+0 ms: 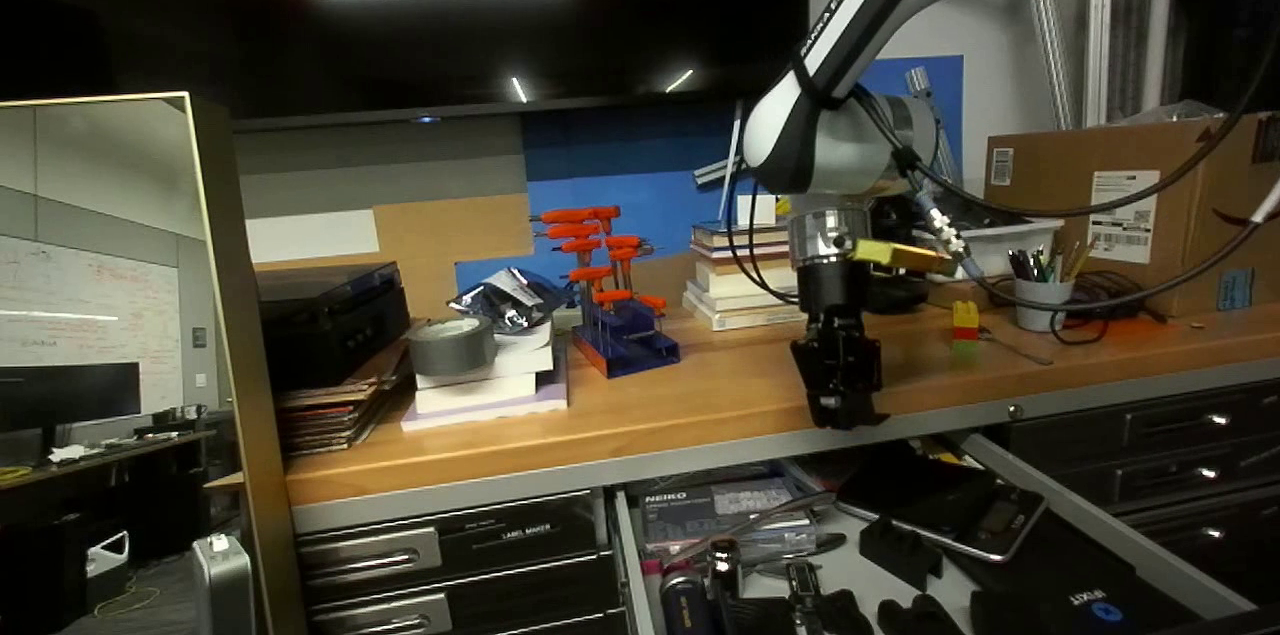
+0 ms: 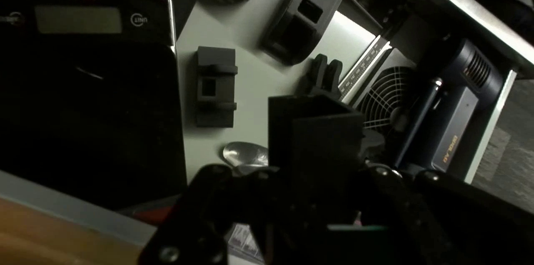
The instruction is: Put the black objects into the the drawer then close the drawer.
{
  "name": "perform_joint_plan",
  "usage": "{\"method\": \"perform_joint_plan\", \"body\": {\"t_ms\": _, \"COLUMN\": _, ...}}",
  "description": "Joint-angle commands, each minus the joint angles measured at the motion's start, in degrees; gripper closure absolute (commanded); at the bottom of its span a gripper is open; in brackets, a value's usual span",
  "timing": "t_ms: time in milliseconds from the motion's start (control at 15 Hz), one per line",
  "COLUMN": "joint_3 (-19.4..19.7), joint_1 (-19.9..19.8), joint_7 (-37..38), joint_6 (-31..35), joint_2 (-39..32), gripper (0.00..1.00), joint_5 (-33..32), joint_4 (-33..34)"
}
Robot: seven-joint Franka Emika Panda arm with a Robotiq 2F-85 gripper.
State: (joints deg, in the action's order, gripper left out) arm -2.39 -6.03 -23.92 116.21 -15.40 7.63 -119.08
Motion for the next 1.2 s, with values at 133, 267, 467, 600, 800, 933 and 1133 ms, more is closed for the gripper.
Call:
{"method": "perform_joint_plan", "body": {"t_ms": 133, "joint_3": -0.42, "joint_1": 0.40, "joint_7": -1.51, "joint_6": 11.69, "joint_2": 1.65, "gripper": 0.84, "joint_5": 3.46, "joint_4": -9.41}}
{"method": "perform_joint_plan", "body": {"t_ms": 267, "joint_3": -0.88, "joint_1": 0.16, "joint_7": -2.45, "joint_6": 14.61, "joint_2": 1.12, "gripper": 0.85, "joint_5": 5.40, "joint_4": -11.22}}
{"method": "perform_joint_plan", "body": {"t_ms": 467, "joint_3": -1.53, "joint_1": -0.16, "joint_7": -3.66, "joint_6": 18.48, "joint_2": 0.57, "gripper": 0.85, "joint_5": 8.41, "joint_4": -13.71}}
{"method": "perform_joint_plan", "body": {"t_ms": 600, "joint_3": -1.95, "joint_1": -0.54, "joint_7": -4.99, "joint_6": 20.06, "joint_2": 0.07, "gripper": 0.85, "joint_5": 10.61, "joint_4": -14.69}}
{"method": "perform_joint_plan", "body": {"t_ms": 800, "joint_3": -2.18, "joint_1": -0.47, "joint_7": -5.76, "joint_6": 23.93, "joint_2": -1.30, "gripper": 0.84, "joint_5": 12.67, "joint_4": -15.79}}
{"method": "perform_joint_plan", "body": {"t_ms": 933, "joint_3": -2.74, "joint_1": -0.92, "joint_7": -6.63, "joint_6": 26.85, "joint_2": -2.97, "gripper": 0.85, "joint_5": 14.19, "joint_4": -15.88}}
{"method": "perform_joint_plan", "body": {"t_ms": 1133, "joint_3": -4.21, "joint_1": -2.25, "joint_7": -8.16, "joint_6": 29.54, "joint_2": -5.36, "gripper": 0.84, "joint_5": 16.68, "joint_4": -15.48}}
